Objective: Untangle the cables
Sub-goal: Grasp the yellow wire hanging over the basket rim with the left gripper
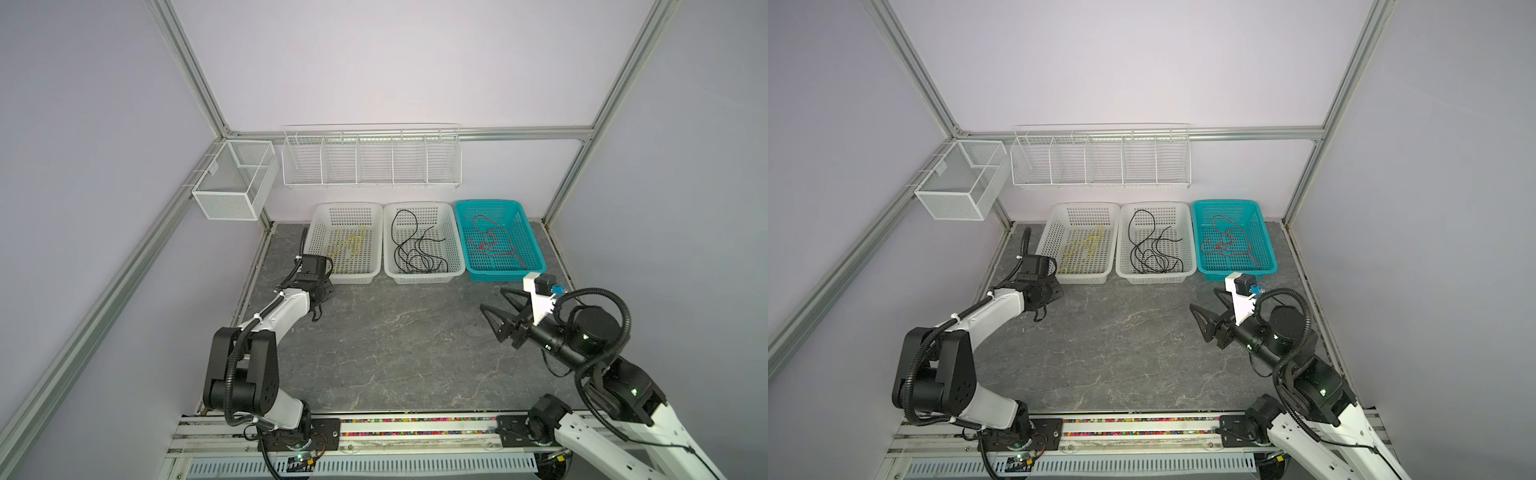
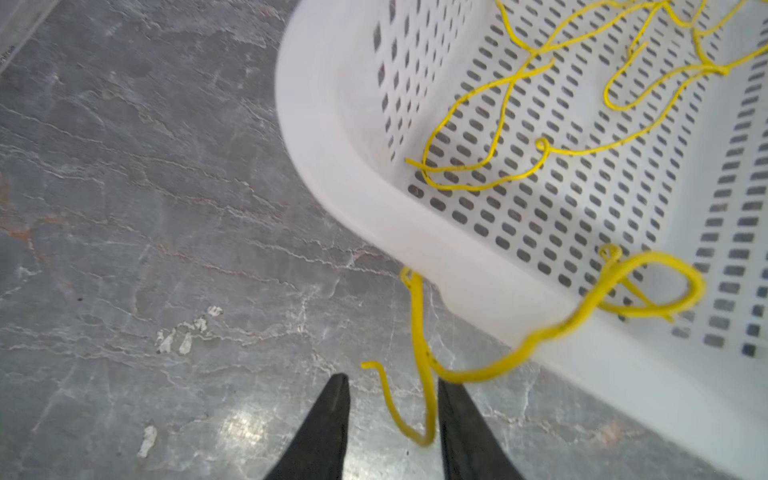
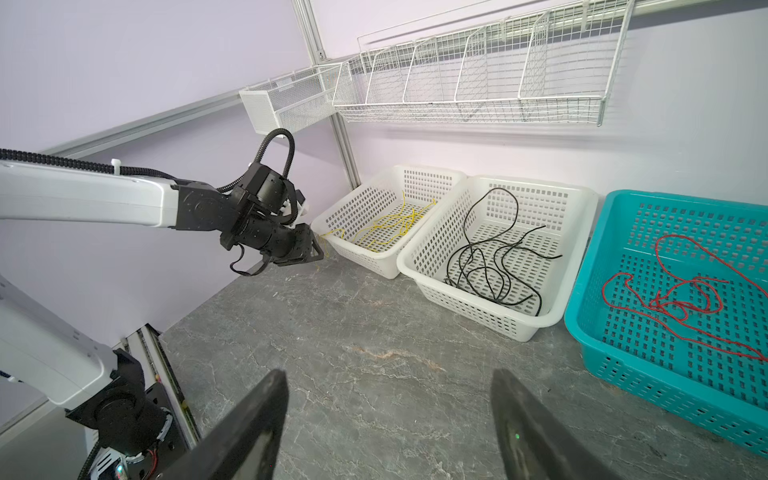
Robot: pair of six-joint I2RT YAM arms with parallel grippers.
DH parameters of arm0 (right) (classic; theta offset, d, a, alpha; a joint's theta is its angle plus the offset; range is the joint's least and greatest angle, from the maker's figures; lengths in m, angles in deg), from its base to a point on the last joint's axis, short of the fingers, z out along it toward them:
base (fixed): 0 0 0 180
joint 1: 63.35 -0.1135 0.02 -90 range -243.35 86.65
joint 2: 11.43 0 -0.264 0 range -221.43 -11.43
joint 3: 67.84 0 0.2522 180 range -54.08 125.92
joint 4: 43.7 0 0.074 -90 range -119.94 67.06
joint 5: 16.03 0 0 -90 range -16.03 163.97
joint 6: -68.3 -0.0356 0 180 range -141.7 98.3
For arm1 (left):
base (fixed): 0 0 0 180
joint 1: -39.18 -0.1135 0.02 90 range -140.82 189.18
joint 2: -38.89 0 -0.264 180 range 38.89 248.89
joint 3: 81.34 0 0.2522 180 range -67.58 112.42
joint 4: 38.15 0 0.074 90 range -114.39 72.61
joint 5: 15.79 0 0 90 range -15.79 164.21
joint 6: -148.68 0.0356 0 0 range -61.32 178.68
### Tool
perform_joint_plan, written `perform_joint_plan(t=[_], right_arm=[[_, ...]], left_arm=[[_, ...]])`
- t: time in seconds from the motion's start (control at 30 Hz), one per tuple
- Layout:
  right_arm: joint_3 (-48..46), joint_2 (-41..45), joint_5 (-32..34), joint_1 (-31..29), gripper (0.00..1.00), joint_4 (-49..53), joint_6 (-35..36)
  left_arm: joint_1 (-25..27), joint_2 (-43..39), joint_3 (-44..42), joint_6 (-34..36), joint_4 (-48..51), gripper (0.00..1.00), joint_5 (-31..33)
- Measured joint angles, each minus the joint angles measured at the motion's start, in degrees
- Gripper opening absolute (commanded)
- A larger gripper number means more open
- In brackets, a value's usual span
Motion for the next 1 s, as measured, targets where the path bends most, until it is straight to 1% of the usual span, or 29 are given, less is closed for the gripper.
perform_joint_plan(t=[0.07,0.17,0.33,0.4,0.47,0.77,1.0], right_arm=[[-0.1,0.0,0.0,0.0,0.79,0.0,0.0],[-0.2,0.0,0.0,0.0,0.79,-0.1,0.0],[-0.2,0.0,0.0,0.0,0.79,-0.1,0.0],[-0.2,0.0,0.0,0.0,0.79,-0.1,0.0],[-0.2,0.0,0.0,0.0,0.79,-0.1,0.0],[-0.5,0.0,0.0,0.0,0.79,-0.3,0.0],[-0.5,0.6,0.0,0.0,0.79,-0.3,0.0]], left_arm=[[0.3,0.8,0.6,0.3,-0.2,0.28,0.8],[0.5,1.6,1.0,0.6,-0.2,0.22,1.7],[1.1,2.4,1.8,0.9,-0.1,0.09,2.7],[1.2,2.7,2.1,0.9,-0.2,0.06,2.8],[1.2,2.9,2.2,1.2,-0.1,0.0,3.0],[1.7,2.9,3.5,1.2,2.9,0.0,3.1],[2.4,2.6,7.5,1.2,10.3,0.0,1.3]])
